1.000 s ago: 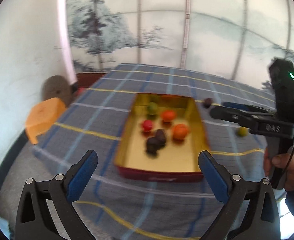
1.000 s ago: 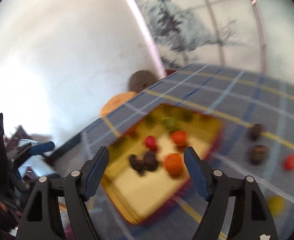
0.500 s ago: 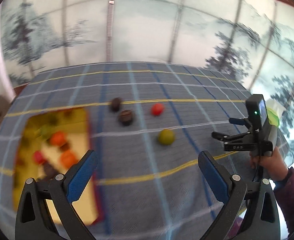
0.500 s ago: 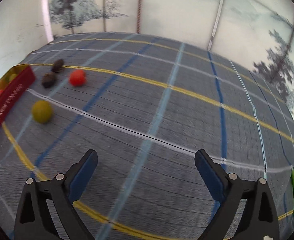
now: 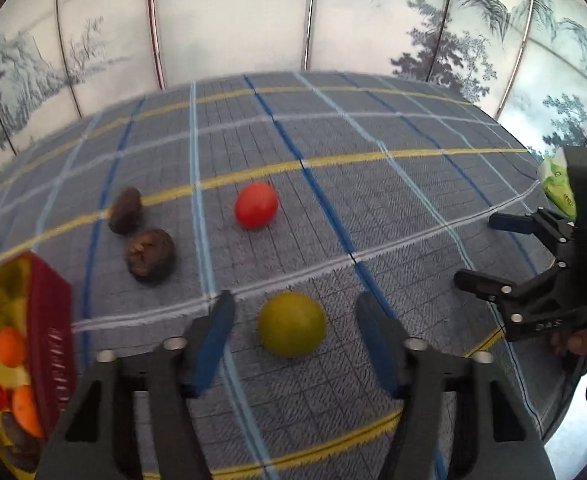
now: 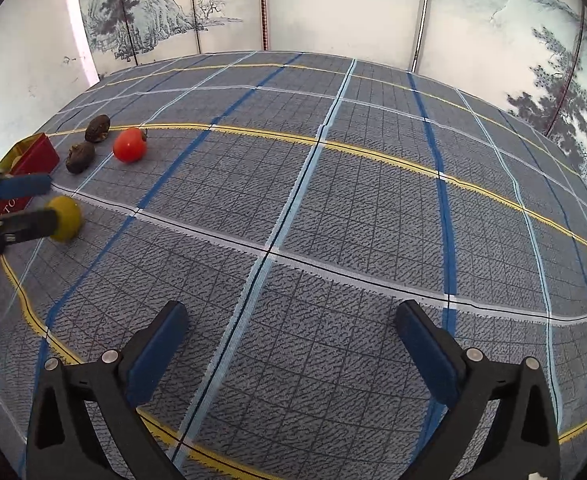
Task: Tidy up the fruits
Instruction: 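Grasp the yellow-green lime from the table with the left tool, then carry the lime into the tin and open the left tool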
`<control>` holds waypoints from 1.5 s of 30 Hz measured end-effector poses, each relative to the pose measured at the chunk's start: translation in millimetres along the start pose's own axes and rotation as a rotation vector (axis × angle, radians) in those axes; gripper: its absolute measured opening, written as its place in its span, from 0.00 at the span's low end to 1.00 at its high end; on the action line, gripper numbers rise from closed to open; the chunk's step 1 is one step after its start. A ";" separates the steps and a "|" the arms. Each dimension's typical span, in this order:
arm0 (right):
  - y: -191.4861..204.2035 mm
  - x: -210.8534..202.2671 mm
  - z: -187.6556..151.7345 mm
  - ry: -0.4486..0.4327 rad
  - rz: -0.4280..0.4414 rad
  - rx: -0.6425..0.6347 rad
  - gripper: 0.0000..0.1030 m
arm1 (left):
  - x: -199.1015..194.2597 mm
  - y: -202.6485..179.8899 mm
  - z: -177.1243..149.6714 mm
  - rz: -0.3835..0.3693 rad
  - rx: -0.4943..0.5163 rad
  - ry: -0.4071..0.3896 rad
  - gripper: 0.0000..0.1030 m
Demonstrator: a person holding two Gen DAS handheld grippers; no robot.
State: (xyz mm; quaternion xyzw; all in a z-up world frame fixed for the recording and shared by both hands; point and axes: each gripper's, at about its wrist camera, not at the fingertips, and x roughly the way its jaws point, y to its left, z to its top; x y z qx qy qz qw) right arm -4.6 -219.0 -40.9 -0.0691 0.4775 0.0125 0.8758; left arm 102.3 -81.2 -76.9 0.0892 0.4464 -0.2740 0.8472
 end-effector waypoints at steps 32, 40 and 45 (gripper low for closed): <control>4.1 1.9 0.2 0.001 0.002 0.000 1.00 | -110.4 38.5 -43.4 0.276 -0.205 -0.139 0.35; 4.8 2.1 0.4 0.001 -0.003 0.005 1.00 | -122.5 62.7 -57.2 0.334 -0.236 -0.149 0.35; 4.8 2.2 0.5 0.001 -0.003 0.005 1.00 | -124.6 80.2 -67.5 0.360 -0.260 -0.139 0.35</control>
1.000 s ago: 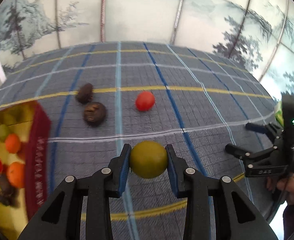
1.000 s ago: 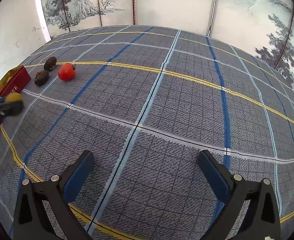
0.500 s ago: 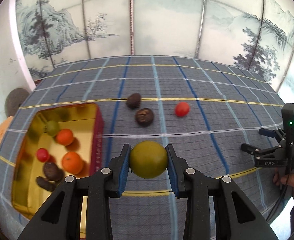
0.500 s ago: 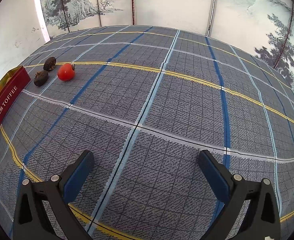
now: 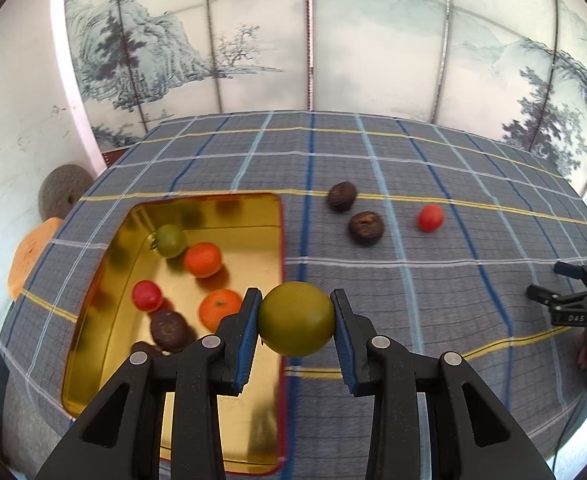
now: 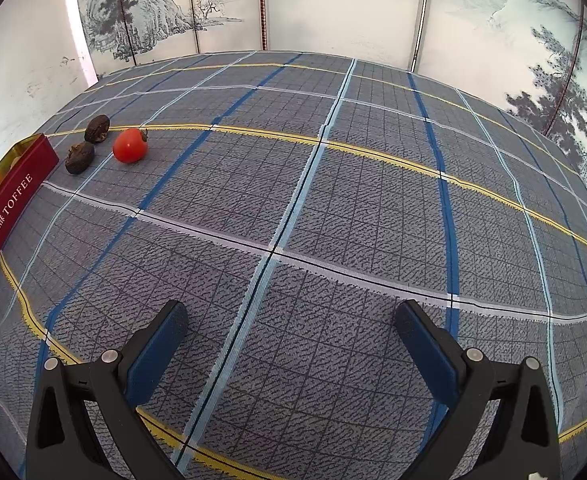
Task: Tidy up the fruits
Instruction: 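Carry the lime into the tin and open the left tool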
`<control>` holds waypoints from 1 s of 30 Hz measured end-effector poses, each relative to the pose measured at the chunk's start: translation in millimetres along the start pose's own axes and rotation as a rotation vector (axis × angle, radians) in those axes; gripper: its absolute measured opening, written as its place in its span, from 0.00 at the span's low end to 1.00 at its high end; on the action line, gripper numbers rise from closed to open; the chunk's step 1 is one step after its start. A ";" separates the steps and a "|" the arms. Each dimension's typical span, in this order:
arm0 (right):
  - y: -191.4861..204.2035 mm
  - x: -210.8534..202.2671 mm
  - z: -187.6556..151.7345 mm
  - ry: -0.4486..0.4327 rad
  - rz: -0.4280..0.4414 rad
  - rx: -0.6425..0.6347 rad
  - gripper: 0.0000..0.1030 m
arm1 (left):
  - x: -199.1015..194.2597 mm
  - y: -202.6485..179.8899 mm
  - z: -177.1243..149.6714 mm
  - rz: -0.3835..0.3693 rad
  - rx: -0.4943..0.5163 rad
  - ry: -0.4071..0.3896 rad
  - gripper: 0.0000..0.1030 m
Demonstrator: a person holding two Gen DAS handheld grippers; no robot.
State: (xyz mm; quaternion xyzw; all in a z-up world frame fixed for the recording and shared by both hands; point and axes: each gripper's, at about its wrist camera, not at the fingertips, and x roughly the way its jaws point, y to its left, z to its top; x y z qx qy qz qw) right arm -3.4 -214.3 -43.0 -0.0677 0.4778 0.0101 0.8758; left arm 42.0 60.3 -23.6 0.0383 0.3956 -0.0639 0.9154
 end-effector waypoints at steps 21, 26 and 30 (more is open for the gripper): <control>1.7 0.6 0.9 -0.001 -0.016 0.024 1.00 | 30.5 56.2 -30.4 0.079 -0.069 0.073 0.36; 3.4 1.0 1.1 -0.001 -0.023 0.033 1.00 | 33.3 60.5 -34.3 0.090 -0.064 0.071 0.36; 5.6 1.4 0.7 -0.002 -0.031 0.044 1.00 | 34.2 62.8 -35.6 0.090 -0.065 0.073 0.36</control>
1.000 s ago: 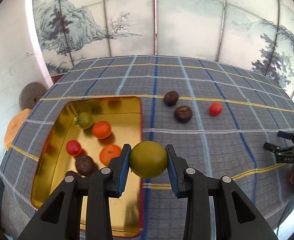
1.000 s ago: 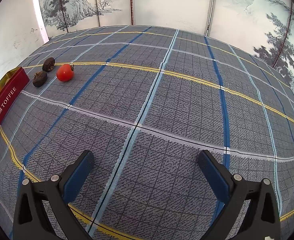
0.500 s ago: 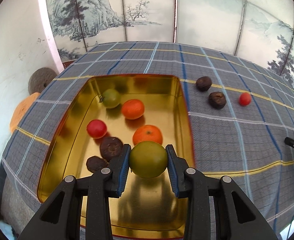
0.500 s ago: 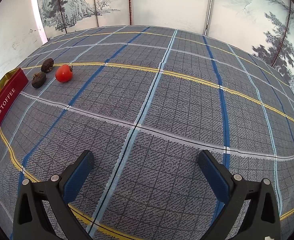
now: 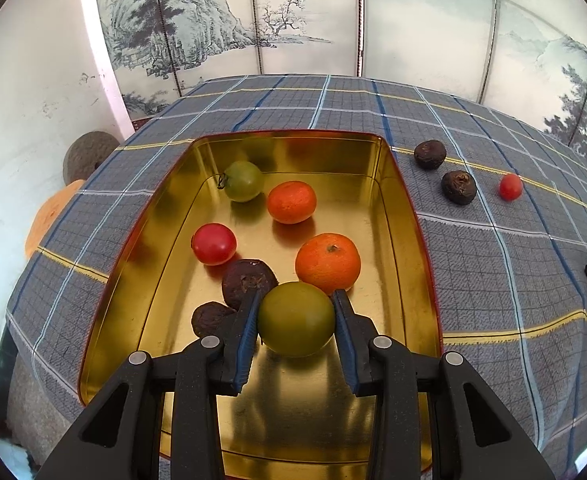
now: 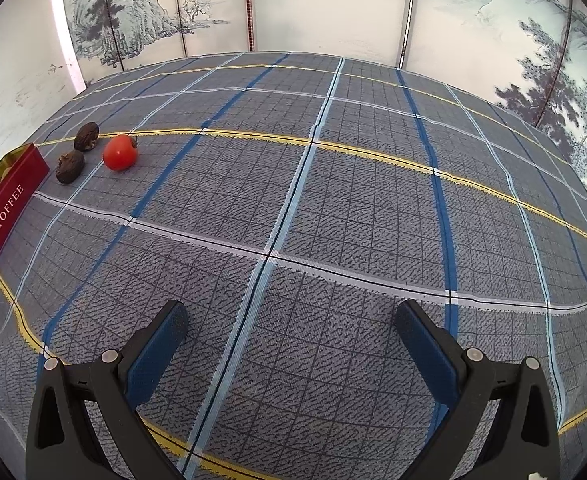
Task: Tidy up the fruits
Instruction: 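Carry the lime into the tin and open the left tool, then grasp a brown date from the table with the right tool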
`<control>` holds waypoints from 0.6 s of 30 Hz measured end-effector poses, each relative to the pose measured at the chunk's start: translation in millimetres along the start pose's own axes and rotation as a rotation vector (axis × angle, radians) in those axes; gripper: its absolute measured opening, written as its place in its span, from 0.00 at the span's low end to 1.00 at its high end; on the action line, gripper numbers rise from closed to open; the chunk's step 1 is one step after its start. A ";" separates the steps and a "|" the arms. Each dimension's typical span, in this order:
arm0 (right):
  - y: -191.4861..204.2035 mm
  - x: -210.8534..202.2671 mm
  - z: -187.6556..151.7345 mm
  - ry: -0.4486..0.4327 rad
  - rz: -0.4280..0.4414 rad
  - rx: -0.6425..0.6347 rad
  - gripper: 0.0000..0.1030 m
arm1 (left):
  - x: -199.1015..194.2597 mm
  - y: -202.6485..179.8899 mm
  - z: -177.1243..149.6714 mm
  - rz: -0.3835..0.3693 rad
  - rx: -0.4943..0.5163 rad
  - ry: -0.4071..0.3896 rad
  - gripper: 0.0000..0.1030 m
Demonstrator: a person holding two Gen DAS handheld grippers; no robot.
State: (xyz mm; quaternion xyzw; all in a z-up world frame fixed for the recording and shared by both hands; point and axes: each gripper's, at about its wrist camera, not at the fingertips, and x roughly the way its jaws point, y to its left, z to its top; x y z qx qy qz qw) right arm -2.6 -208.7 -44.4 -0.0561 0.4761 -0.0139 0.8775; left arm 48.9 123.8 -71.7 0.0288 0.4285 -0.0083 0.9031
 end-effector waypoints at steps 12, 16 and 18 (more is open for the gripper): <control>3.6 -0.4 -0.2 0.000 -0.024 0.030 1.00 | -13.7 8.8 -1.5 0.023 0.000 -0.068 0.64; 7.7 -5.0 -1.0 -0.019 -0.044 0.024 1.00 | -23.0 14.3 -0.3 0.040 -0.001 -0.099 0.65; 17.3 -17.8 -2.9 -0.086 -0.033 0.014 1.00 | -24.8 17.7 -0.9 0.041 -0.004 -0.101 0.65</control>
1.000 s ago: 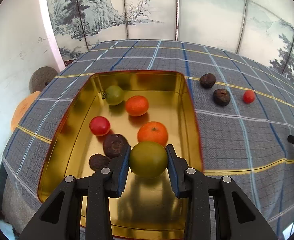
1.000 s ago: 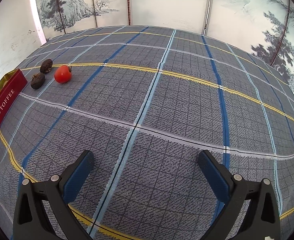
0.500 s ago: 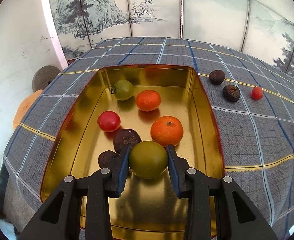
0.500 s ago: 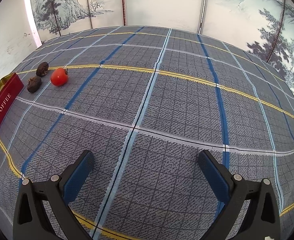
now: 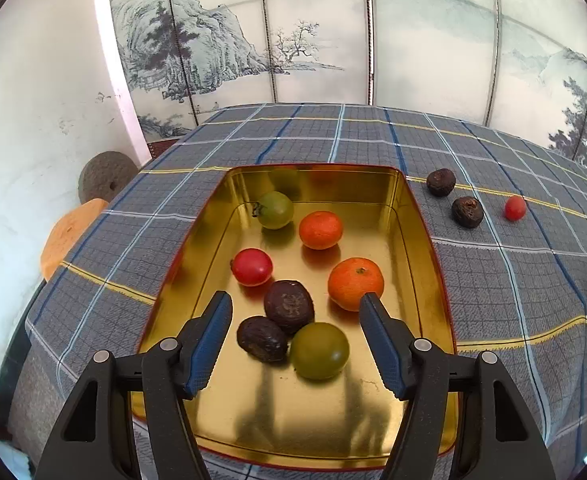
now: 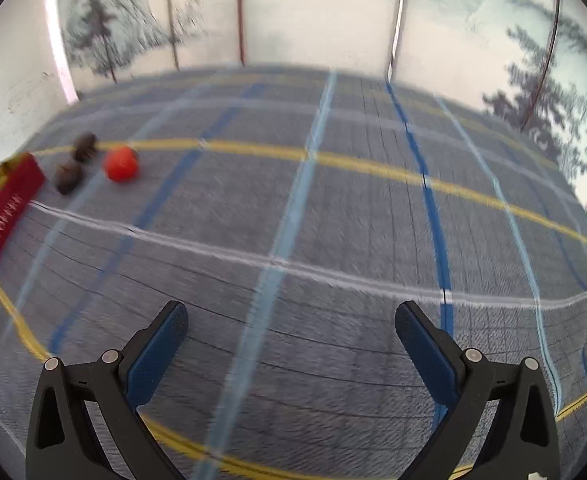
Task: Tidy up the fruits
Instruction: 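Grasp a brown date from the table with the right tool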
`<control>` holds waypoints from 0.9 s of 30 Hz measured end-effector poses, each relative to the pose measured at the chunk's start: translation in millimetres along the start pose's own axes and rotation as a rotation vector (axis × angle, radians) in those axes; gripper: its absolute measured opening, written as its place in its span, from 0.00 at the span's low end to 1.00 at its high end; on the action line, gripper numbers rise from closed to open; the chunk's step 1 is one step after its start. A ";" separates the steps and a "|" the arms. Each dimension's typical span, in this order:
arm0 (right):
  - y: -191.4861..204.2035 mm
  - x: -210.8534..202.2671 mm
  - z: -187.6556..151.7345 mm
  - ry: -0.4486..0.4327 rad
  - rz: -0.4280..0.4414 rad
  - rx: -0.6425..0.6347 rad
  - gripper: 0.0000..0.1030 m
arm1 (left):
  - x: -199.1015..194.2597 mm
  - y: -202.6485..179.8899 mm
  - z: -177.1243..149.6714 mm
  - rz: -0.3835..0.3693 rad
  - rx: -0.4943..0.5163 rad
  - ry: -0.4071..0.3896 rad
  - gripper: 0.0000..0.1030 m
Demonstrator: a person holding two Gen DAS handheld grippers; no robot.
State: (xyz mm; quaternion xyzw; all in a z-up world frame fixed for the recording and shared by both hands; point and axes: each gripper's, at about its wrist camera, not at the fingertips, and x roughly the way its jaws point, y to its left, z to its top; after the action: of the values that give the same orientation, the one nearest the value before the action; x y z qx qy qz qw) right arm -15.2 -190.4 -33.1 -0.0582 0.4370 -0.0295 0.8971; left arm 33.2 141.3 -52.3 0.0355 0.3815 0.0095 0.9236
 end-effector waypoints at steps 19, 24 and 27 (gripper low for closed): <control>177.9 -10.4 61.1 -0.103 0.452 -0.289 0.92 | -1.0 17.2 -3.8 0.008 -0.021 0.022 0.67; 189.4 17.9 84.3 -0.060 0.452 -0.306 0.75 | -4.1 16.4 -2.3 -0.009 -0.016 0.020 0.69; 195.8 34.9 96.6 -0.034 0.432 -0.339 0.72 | -6.9 15.6 0.0 -0.019 -0.014 0.012 0.70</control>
State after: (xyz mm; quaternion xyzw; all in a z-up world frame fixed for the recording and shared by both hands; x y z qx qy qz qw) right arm 82.8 7.6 -26.8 -0.1133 0.4227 0.2371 0.8674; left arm 28.5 156.5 -46.4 0.0254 0.3874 0.0036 0.9216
